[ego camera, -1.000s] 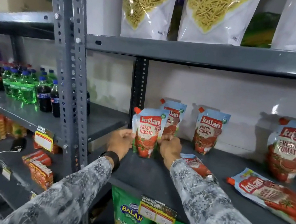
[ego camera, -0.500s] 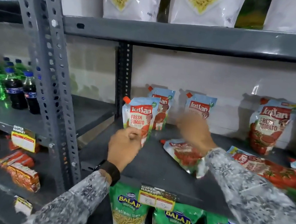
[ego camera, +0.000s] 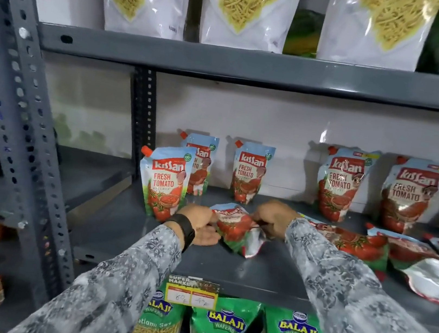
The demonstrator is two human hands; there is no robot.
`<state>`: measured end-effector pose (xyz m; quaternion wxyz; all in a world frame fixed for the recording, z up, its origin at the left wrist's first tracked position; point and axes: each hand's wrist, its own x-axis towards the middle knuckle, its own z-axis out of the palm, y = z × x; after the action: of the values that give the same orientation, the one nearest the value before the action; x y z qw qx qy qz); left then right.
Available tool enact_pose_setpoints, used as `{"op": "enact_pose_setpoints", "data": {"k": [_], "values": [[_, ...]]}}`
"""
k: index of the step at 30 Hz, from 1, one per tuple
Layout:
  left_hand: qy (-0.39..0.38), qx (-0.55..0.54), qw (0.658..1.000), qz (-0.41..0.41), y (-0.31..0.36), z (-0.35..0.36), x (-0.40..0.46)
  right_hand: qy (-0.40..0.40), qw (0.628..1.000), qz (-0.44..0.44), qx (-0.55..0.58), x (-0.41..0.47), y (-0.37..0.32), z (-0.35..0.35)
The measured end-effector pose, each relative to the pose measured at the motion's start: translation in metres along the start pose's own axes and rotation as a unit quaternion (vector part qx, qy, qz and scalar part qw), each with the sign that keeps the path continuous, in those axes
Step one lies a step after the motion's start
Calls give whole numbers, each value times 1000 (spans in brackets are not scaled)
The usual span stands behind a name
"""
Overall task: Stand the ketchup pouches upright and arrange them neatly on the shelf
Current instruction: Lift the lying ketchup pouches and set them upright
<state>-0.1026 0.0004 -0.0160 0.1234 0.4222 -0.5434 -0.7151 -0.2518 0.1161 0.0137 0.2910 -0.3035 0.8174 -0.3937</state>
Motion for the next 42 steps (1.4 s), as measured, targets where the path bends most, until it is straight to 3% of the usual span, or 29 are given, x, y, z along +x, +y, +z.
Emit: {"op": "enact_pose_setpoints", "data": {"k": [2, 5, 11, 15, 22, 26, 31, 33, 35, 37, 39, 42], "values": [[7, -39, 999, 4, 0, 2, -1, 16, 994, 25, 110, 2, -1, 0], [45, -55, 993, 93, 11, 2, -4, 40, 978, -30, 201, 6, -10, -9], [120, -22, 926, 357, 38, 10, -18, 122, 949, -167, 239, 9, -18, -15], [151, 29, 899, 411, 23, 15, -6, 158, 939, -200, 231, 16, 0, -3], [160, 66, 909, 380, -9, 11, 17, 192, 940, -200, 197, 28, 28, 19], [156, 51, 914, 372, -9, 11, 10, 173, 946, -213, 171, 24, 26, 8], [291, -32, 867, 404, -24, 31, -21, 159, 952, -237, 110, 13, 24, -54], [280, -54, 865, 412, -31, 59, -35, 159, 959, -229, 55, 9, 30, -94], [224, -40, 888, 401, -36, 91, -43, 166, 961, -219, -42, 7, 40, -127], [144, -61, 933, 323, -38, 134, -48, 155, 957, -197, -148, 4, 55, -155], [62, -125, 973, 182, -40, 174, -53, 114, 945, -155, -265, 5, 71, -173], [-23, -194, 980, 21, -49, 218, -59, 57, 920, -81, -379, 12, 95, -189]]}}
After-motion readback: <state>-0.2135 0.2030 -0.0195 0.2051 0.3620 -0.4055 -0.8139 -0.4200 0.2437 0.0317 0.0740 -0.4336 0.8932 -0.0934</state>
